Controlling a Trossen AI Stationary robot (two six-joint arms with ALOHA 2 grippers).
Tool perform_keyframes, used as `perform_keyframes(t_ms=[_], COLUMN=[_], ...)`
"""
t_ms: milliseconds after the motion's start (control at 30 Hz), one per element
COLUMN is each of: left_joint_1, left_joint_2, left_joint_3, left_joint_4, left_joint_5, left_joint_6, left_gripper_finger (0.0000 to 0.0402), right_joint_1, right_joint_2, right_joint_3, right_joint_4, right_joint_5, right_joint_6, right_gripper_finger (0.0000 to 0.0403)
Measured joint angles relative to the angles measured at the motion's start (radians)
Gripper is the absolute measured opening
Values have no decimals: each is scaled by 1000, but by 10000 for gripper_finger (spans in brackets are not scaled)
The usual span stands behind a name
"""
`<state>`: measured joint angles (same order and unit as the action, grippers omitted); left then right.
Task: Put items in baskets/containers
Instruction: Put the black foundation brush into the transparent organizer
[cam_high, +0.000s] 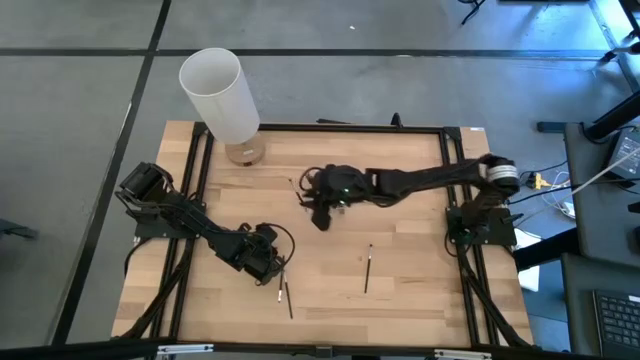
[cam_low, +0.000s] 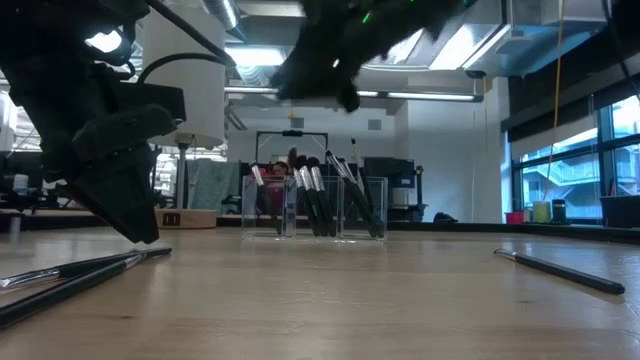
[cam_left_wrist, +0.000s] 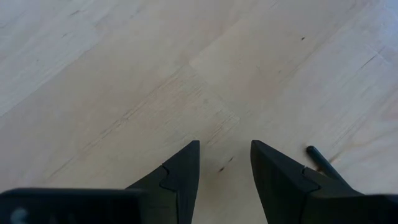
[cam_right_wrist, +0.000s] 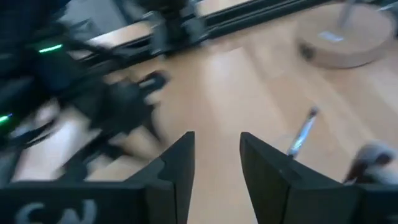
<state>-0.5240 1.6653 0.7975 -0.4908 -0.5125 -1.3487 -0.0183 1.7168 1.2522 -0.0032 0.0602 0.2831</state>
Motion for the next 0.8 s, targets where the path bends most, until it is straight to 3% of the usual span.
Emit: perform_keyframes(t_ms=[167,267,600,800], left_joint_1=[0,0,-4,-7], left_joint_2=[0,0,0,0], left_joint_3=[0,0,0,0], left_joint_4=[0,4,25,25], left_joint_5=[-12,-41,-109,-130], left_joint_6=[-1,-2,17,19], left_gripper_finger=[138,138,138,138], right_joint_1=[81,153,412,542], right_joint_2=[-133,-165,-122,-108], right_joint_3=[1,1,0,0], right_joint_4=[-248,-381,-643,-683], right_joint_5=[-105,-115,-106,-88], right_joint_6=[-3,2,65,82], right_gripper_finger=[114,107,93,77])
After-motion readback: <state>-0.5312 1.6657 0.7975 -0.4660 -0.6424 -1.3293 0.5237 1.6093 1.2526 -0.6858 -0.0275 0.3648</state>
